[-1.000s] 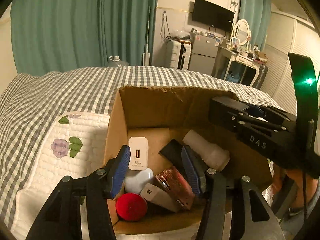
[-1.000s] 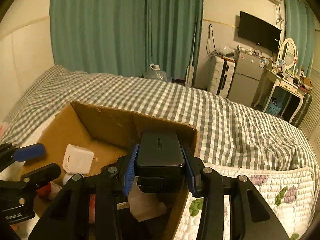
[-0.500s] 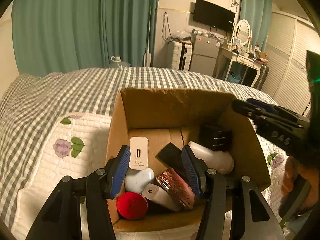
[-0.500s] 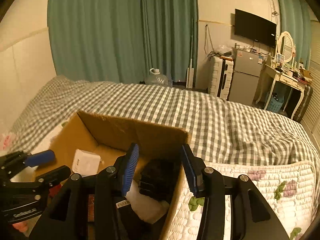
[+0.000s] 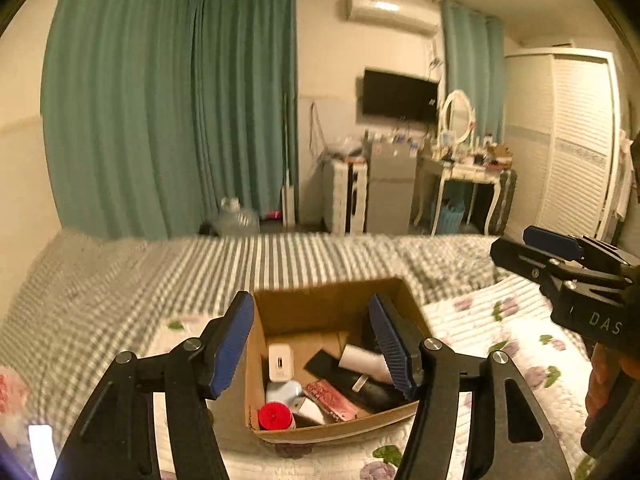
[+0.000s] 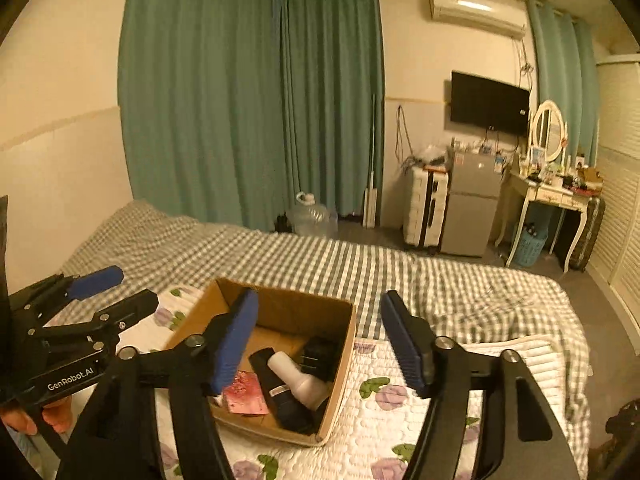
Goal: Organize rigid objects
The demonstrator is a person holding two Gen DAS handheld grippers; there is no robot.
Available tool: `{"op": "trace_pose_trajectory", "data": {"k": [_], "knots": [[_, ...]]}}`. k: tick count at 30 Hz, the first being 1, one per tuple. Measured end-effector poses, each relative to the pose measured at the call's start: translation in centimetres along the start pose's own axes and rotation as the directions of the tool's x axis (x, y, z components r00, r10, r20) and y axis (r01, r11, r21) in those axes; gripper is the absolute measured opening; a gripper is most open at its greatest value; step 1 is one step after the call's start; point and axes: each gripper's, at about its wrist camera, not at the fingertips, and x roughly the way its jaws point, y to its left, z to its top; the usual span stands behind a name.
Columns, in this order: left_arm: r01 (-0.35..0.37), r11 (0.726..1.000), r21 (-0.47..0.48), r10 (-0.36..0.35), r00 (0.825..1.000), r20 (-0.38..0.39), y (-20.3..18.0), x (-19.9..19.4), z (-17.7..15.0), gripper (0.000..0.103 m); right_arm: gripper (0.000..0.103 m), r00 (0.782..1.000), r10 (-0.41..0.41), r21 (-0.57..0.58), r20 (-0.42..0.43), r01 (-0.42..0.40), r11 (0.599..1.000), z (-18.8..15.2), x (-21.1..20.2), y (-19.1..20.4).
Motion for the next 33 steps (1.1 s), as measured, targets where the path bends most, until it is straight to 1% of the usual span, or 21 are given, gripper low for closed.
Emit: {"op": "trace_pose_trajectory", "data": {"k": [1, 3, 4, 5, 6, 7, 8, 10, 12, 13, 17, 22, 25, 27, 30, 33], "knots": [[-0.014, 1.000, 0.004, 0.014, 0.999, 0.039, -0.2, -1.3, 0.5, 0.065, 0.075, 1.000, -0.009, 0.000, 0.014, 0.009, 1.000, 0.4, -1.0, 0.2], [-0.018, 1.000, 0.021, 0.016, 0.997, 0.080, -0.4, -3.5, 1.3, 0.068, 0.079, 0.999, -0.021, -0.002, 0.035, 0.021, 1.000, 1.0, -3.0, 0.7], [-0.015, 0.999, 0.029, 0.012, 0.996, 0.088, -0.3, -4.1, 1.4, 0.068, 0.083, 0.999, -0.028, -0.002, 0.046, 0.028, 1.000, 1.2, -3.9, 1.1], [-0.024, 0.999, 0.034, 0.020, 0.994, 0.106, -0.4, -5.1, 1.7, 0.069, 0.090, 0.998, -0.038, -0.001, 0.058, 0.038, 0.999, 1.4, -4.9, 1.4], [-0.039, 0.999, 0.033, 0.035, 0.992, 0.123, -0.4, -6.0, 1.9, 0.070, 0.093, 0.997, -0.049, 0.001, 0.068, 0.049, 0.999, 1.4, -5.5, 1.7], [-0.045, 0.998, 0.032, 0.040, 0.990, 0.134, -0.3, -6.7, 1.9, 0.073, 0.101, 0.995, -0.064, 0.005, 0.080, 0.064, 0.998, 1.3, -6.3, 1.9], [-0.044, 0.999, 0.030, 0.040, 0.989, 0.143, -0.3, -7.4, 1.9, 0.074, 0.103, 0.992, -0.085, 0.011, 0.089, 0.084, 0.996, 1.0, -7.0, 2.3], [-0.044, 0.999, 0.029, 0.039, 0.988, 0.147, 0.0, -8.2, 1.6, 0.075, 0.103, 0.991, -0.108, 0.019, 0.084, 0.106, 0.994, 0.5, -7.8, 2.8], [-0.059, 0.998, 0.012, 0.056, 0.986, 0.158, 0.4, -8.8, 1.1, 0.075, 0.103, 0.990, -0.125, 0.033, 0.067, 0.123, 0.992, -0.5, -8.0, 3.2], [-0.061, 0.998, 0.004, 0.059, 0.986, 0.157, 0.6, -9.1, 0.8, 0.075, 0.103, 0.990, -0.129, 0.042, 0.049, 0.127, 0.991, -1.2, -8.1, 3.5], [-0.059, 0.998, -0.023, 0.062, 0.987, 0.147, 1.4, -9.2, -1.1, 0.076, 0.103, 0.991, -0.130, 0.052, 0.020, 0.128, 0.990, -3.6, -7.8, 4.1], [-0.113, 0.993, -0.040, 0.117, 0.985, 0.126, 2.2, -7.9, -4.4, 0.076, 0.103, 0.992, -0.128, 0.059, 0.020, 0.126, 0.990, -6.9, -6.3, 4.6], [-0.103, 0.994, -0.043, 0.107, 0.990, 0.089, 2.7, -6.5, -5.9, 0.076, 0.103, 0.989, -0.151, 0.055, 0.004, 0.150, 0.987, -8.5, -4.7, 4.7], [-0.094, 0.995, -0.035, 0.096, 0.994, 0.060, 2.8, -5.5, -6.7, 0.076, 0.103, 0.988, -0.157, 0.065, -0.001, 0.157, 0.986, -8.9, -4.0, 4.7], [-0.083, 0.996, -0.024, 0.084, 0.995, 0.045, 2.9, -5.0, -7.7, 0.076, 0.103, 0.986, -0.164, 0.064, -0.021, 0.165, 0.984, -9.2, -2.7, 4.7], [-0.082, 0.997, -0.013, 0.082, 0.996, 0.028, 2.9, -4.2, -8.7, 0.076, 0.103, 0.980, -0.193, 0.055, -0.036, 0.195, 0.979, -9.5, -1.6, 4.7]]}}
